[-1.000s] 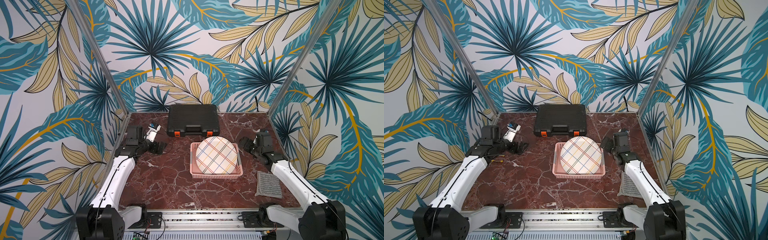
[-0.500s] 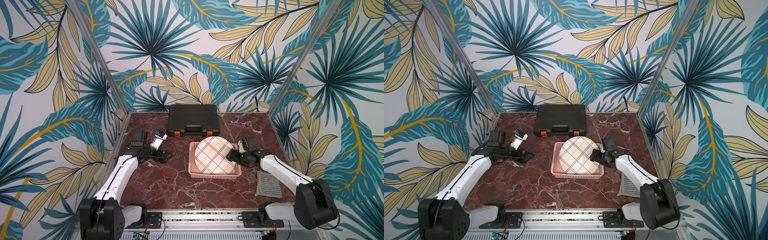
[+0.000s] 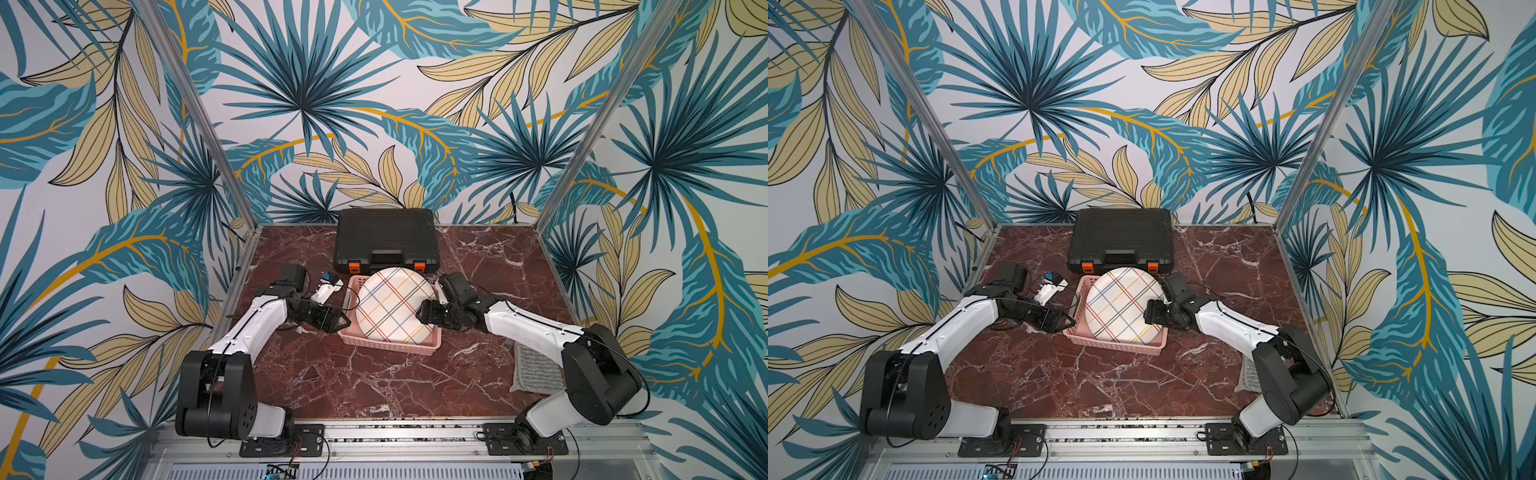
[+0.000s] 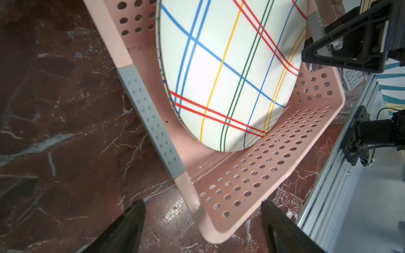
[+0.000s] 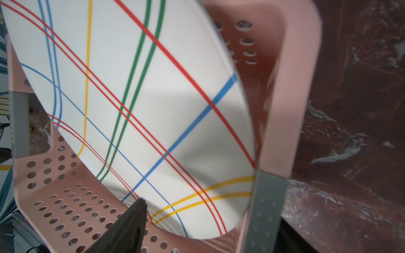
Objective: Wipe the wet plate dry
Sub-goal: Move the bin to the center of the board, then pick up the plate from the bin.
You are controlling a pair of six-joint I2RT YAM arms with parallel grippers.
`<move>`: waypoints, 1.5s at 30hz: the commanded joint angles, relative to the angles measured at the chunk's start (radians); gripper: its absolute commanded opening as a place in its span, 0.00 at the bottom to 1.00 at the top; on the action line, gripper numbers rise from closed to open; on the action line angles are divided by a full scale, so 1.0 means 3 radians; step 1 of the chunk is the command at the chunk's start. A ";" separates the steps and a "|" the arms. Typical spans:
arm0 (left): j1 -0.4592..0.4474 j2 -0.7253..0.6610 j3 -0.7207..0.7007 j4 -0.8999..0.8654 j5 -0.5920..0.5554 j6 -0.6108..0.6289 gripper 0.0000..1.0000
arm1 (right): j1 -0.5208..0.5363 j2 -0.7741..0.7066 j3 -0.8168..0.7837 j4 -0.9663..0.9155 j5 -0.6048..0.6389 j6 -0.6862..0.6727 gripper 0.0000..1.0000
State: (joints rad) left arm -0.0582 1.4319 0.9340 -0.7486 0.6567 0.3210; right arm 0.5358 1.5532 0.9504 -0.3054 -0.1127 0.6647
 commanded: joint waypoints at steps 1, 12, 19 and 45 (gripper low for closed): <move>-0.0033 0.0079 0.0103 -0.0051 0.0076 -0.0014 0.80 | 0.0002 0.0001 0.0154 -0.0142 0.0136 -0.0133 0.82; -0.0117 0.0156 0.0076 0.0034 -0.0066 -0.0077 0.76 | -0.0048 -0.0350 0.0433 -0.0664 0.0381 -0.0698 0.92; -0.0118 0.0228 0.0064 0.0076 -0.0095 -0.0129 0.74 | -0.0050 0.0200 0.0969 -0.0758 0.0162 -0.0893 0.76; -0.0121 0.0349 0.0056 0.0103 -0.0062 -0.0175 0.73 | -0.0052 0.0688 0.1057 -0.0586 0.0183 -0.1148 0.62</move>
State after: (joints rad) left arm -0.0910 1.5219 0.9386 -0.7284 0.6250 0.2726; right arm 0.5175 1.7519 1.2980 -0.5037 -0.0071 0.3248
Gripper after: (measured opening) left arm 0.729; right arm 0.622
